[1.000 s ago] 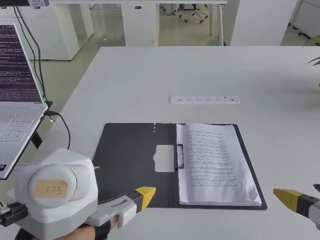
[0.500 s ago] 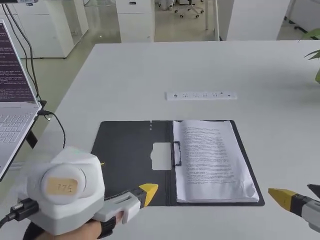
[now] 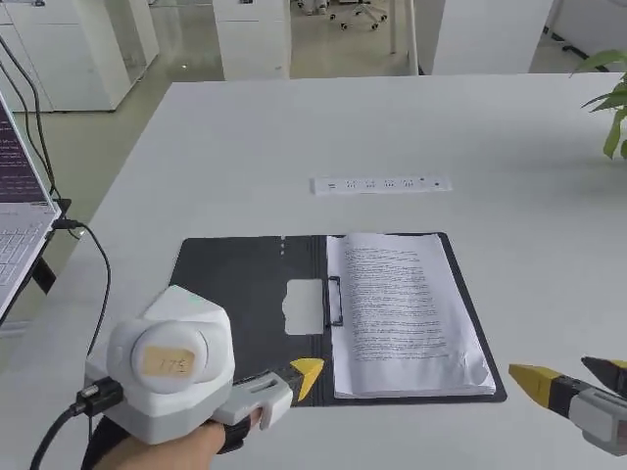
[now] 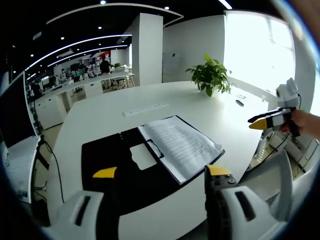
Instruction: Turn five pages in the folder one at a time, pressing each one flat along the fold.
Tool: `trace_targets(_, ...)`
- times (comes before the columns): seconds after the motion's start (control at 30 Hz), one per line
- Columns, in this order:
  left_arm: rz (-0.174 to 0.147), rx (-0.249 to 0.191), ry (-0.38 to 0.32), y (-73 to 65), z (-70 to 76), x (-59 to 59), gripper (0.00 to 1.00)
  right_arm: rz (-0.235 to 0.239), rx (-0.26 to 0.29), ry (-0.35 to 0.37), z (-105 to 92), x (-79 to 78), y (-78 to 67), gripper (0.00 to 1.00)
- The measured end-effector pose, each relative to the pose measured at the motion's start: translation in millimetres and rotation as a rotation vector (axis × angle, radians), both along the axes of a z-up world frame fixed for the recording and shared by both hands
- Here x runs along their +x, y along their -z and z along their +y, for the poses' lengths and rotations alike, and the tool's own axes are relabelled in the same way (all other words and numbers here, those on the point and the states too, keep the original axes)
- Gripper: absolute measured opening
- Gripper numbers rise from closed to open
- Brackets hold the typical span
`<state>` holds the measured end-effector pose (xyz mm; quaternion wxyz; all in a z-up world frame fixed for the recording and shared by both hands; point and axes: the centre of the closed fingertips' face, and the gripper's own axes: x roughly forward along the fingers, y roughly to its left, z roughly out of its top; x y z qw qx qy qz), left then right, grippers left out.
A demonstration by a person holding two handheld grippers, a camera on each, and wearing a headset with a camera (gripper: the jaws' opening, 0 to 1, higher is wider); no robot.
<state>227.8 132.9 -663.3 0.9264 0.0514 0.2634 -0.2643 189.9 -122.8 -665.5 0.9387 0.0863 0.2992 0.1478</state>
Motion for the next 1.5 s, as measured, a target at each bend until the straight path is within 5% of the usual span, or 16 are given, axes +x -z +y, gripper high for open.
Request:
trace_targets(0.3,0.02,0.021,0.064,24.9,-24.4,7.1,0.7,0.008,0.007,0.012,-1.3,-3.0,8.6,0.57)
trace_targets(1.1,-0.014,0.025,0.22,75.1,-116.2,39.7,0.6,0.019,0.011,0.059,-5.5,-7.4,31.0,0.55)
trace_targets(1.5,0.019,0.056,0.255,113.5,-157.9,51.7,0.56,0.023,0.017,0.095,-11.2,-5.9,42.7,0.54)
